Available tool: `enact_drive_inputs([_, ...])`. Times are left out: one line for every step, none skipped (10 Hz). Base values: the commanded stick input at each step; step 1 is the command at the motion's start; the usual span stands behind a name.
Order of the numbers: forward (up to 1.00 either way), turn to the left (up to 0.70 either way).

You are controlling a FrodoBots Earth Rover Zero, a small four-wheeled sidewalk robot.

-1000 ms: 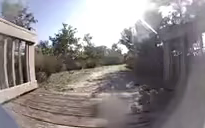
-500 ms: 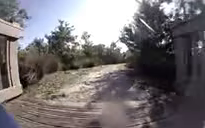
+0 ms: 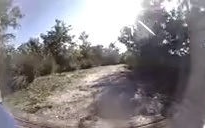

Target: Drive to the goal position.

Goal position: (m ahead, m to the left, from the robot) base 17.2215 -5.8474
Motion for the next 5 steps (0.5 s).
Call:
enact_drive_inputs([0.70,0.00])
enact_drive_inputs([0.70,0.00])
enact_drive_inputs([0.70,0.00])
enact_drive_inputs([0.70,0.00])
enact_drive_inputs([0.70,0.00])
